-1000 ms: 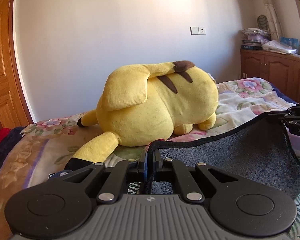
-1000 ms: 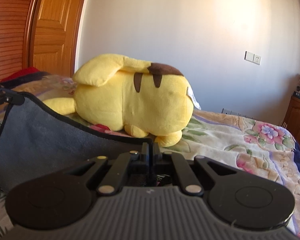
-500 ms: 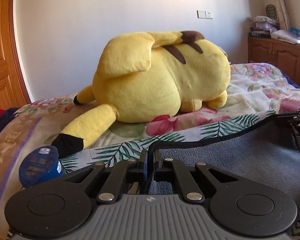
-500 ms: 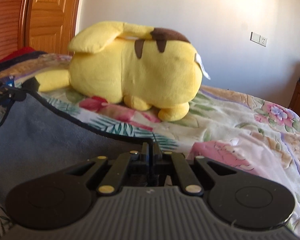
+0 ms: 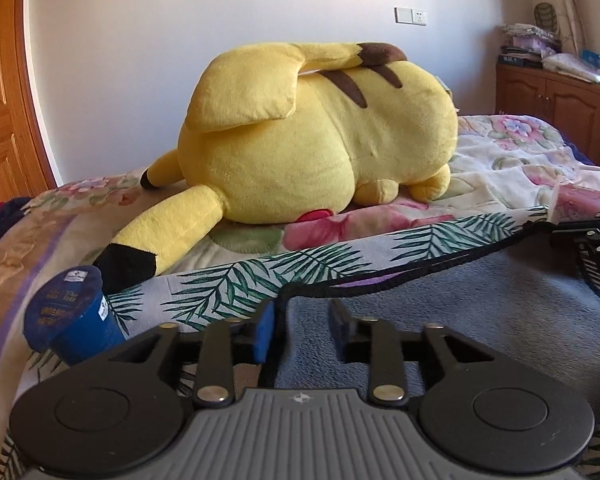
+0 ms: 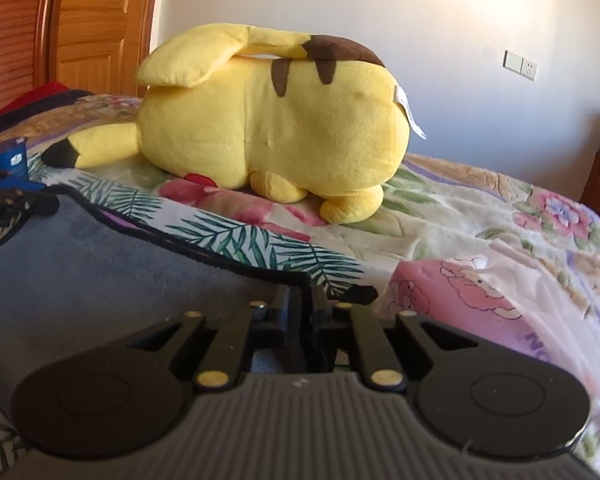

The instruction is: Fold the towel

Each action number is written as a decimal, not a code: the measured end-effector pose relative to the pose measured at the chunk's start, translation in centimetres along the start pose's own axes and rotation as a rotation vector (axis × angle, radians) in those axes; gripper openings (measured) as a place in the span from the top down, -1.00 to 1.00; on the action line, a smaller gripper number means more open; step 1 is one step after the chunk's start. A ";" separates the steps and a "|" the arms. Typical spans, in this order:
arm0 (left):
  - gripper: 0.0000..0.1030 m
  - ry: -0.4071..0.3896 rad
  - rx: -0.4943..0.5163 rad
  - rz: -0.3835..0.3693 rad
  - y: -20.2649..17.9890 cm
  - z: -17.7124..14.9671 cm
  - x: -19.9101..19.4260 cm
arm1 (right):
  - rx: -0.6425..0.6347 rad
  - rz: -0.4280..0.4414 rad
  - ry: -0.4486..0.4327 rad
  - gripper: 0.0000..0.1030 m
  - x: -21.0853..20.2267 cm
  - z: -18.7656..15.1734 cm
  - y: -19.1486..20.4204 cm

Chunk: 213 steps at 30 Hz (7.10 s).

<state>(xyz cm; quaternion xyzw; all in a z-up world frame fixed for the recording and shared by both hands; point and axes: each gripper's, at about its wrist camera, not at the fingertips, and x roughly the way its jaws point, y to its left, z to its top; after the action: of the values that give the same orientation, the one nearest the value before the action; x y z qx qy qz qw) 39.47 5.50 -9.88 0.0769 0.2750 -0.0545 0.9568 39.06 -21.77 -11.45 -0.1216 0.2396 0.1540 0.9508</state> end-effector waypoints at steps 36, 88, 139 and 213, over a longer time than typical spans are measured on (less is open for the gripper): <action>-0.36 -0.026 0.022 -0.001 -5.7 0.8 -19.5 | 0.140 0.065 -0.053 -0.13 -18.6 1.4 1.6; -0.69 -0.084 0.011 0.006 -9.9 -3.2 -37.6 | 0.198 0.023 -0.147 -1.00 -33.6 0.1 6.0; -0.69 -0.033 -0.118 0.052 -10.3 -13.1 -36.4 | 0.253 -0.034 -0.049 -1.00 -33.0 -9.3 8.1; -0.69 -0.199 -0.088 0.104 -10.5 -13.0 -39.0 | 0.254 -0.114 -0.185 -1.00 -34.7 -9.3 7.9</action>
<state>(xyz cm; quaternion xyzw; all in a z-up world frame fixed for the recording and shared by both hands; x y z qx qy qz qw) -1.67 -0.07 -1.08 0.0432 0.1762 0.0001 0.9834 3.33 -25.47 -3.58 0.0007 0.1615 0.0789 0.9837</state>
